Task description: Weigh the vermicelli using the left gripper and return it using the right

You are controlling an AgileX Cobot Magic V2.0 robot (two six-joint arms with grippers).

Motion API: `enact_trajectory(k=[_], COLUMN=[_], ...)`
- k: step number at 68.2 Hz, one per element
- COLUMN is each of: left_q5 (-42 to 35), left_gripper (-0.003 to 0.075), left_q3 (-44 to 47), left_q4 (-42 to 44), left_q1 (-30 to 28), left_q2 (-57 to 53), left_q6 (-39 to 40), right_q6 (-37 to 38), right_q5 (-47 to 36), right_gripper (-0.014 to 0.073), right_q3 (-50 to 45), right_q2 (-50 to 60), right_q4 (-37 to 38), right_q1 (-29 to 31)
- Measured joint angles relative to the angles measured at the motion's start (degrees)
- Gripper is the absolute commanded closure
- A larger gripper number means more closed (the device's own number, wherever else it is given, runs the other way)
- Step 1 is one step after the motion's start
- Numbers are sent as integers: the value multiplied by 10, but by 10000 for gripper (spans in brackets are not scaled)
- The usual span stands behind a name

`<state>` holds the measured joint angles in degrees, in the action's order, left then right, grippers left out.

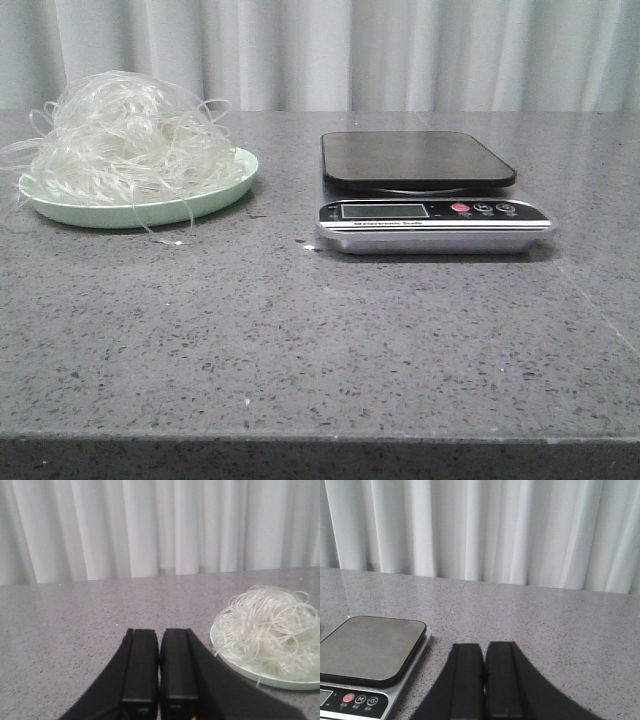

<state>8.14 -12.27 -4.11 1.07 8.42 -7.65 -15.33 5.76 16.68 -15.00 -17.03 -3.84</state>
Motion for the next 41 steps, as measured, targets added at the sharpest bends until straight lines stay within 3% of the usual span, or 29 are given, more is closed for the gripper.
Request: enact_trajectory(k=[19,41], left_q5=[-10,0], left_gripper=[583,583], left_q3=[122,125], left_q4=[0,-1], left_q1=[-12,-12], left_q2=[-86,-86], left_q6=[0,0], right_q6=[0,0], right_q5=[0,-1], right_gripper=[442,442], right_q3=[0,0], right_q2=[0,0], right_q4=[0,0], right_q1=[0,0])
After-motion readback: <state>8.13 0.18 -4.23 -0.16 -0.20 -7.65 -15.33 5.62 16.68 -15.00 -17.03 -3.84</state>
